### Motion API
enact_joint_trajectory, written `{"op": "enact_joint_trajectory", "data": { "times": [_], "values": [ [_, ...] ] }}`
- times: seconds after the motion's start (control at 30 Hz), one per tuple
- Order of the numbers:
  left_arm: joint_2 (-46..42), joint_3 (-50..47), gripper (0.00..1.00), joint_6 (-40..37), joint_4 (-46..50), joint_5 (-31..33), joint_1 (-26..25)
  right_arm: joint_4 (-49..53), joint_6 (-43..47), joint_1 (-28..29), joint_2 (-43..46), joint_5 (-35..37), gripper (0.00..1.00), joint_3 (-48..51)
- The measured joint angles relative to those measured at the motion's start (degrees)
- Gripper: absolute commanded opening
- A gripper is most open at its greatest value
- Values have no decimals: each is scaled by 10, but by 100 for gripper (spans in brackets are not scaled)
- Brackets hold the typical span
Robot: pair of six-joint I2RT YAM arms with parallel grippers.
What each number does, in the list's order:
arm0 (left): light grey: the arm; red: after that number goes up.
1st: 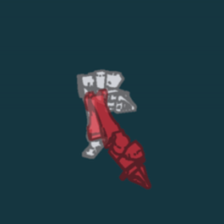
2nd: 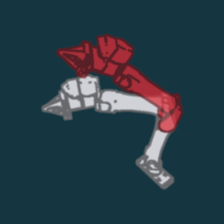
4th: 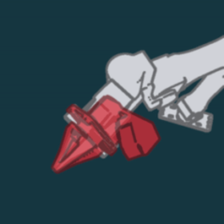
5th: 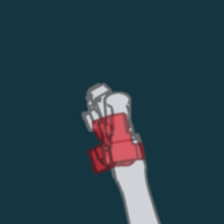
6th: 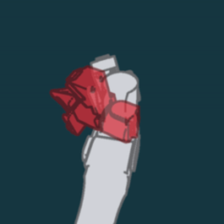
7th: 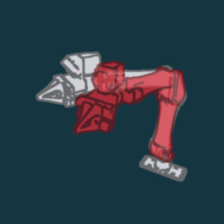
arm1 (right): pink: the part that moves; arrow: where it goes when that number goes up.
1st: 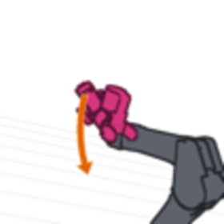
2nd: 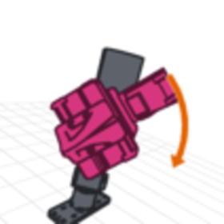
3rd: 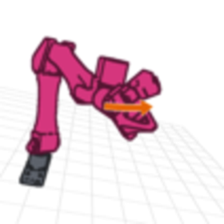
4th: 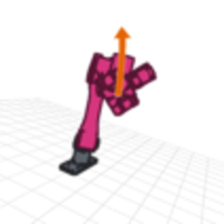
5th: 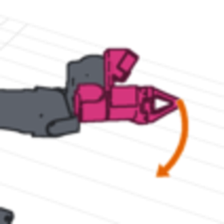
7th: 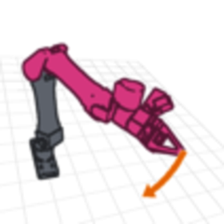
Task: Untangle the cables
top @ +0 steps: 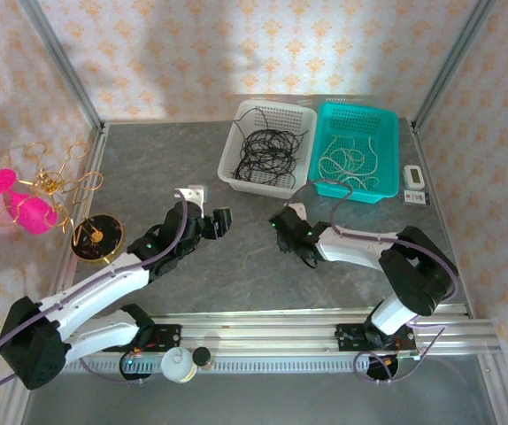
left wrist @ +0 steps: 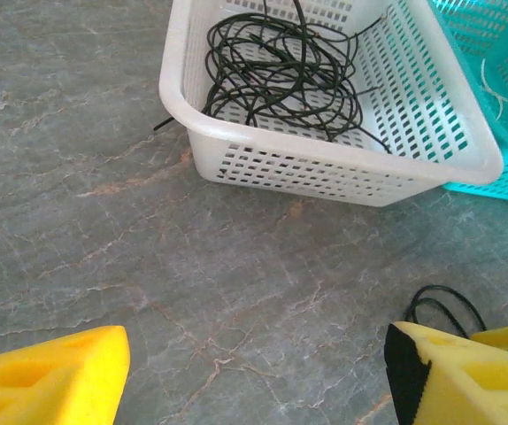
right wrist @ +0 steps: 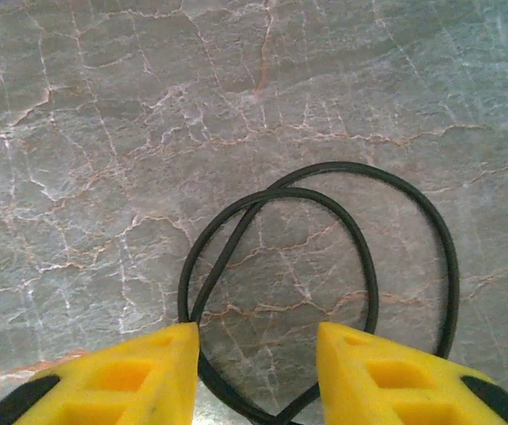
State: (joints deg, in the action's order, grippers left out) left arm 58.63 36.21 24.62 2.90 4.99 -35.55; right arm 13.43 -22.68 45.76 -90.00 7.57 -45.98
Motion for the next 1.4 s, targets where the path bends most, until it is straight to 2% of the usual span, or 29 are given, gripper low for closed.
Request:
{"op": "enact_joint_trajectory", "data": {
  "times": [0.07, 0.23, 0.3, 0.37, 0.6, 0.77, 0.93, 1.23, 1.4],
  "values": [
    [-3, -1, 77, 0, -2, -1, 0, 5, -5, 4, 0, 8, 20, 0],
    [2, -1, 77, 0, -11, -3, 0, 17, -10, 8, -1, 19, 17, -1],
    [5, -2, 76, 0, -14, -5, 0, 22, -11, 12, -1, 23, 11, -1],
    [5, -5, 76, 0, -19, -7, 0, 27, -11, 15, -1, 28, 1, -1],
    [-4, -22, 73, -7, -41, -39, -4, 71, -13, 16, 25, 36, 0, -9],
    [-23, -57, 75, -37, -122, -113, -21, 149, 4, 17, 126, 18, 0, -93],
    [10, -76, 77, -48, -244, -183, -35, 213, 19, 17, 210, -1, 0, -209],
    [122, -88, 84, -55, -464, -289, -56, 263, 22, 17, 271, -67, 0, -318],
    [164, -89, 84, -62, -503, -293, -58, 263, 24, 17, 271, -93, 0, -357]
  ]
}}
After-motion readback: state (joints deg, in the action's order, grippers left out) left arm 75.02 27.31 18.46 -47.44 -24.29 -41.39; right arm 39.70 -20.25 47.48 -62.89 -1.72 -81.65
